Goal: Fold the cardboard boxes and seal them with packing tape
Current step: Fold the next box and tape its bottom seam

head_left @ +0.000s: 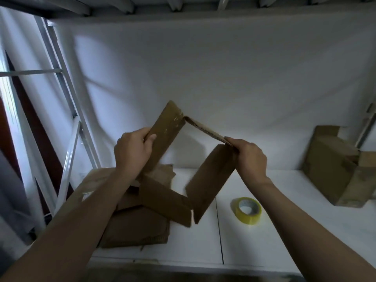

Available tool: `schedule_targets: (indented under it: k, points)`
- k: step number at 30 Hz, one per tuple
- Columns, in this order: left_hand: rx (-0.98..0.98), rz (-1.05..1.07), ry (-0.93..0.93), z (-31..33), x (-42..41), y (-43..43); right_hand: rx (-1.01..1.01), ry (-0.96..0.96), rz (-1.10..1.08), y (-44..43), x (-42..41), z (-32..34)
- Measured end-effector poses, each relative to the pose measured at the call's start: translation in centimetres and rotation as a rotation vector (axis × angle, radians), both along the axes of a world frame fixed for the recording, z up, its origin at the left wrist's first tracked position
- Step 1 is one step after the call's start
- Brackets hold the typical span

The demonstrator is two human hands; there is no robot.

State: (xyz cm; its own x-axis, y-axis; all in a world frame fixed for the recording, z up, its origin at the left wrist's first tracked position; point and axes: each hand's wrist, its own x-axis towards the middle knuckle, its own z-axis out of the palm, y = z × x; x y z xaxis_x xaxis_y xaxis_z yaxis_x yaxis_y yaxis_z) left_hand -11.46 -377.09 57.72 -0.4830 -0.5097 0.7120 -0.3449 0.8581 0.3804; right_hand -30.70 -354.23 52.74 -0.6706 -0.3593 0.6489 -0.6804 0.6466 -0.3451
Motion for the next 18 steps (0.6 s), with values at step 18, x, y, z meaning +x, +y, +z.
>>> schedule_targets:
  k: [18]
  points:
    - [0.153, -0.057, 0.009, -3.9, 1.9, 3.1, 0.678, -0.06, 0.198, -2.3, 5.7, -4.3]
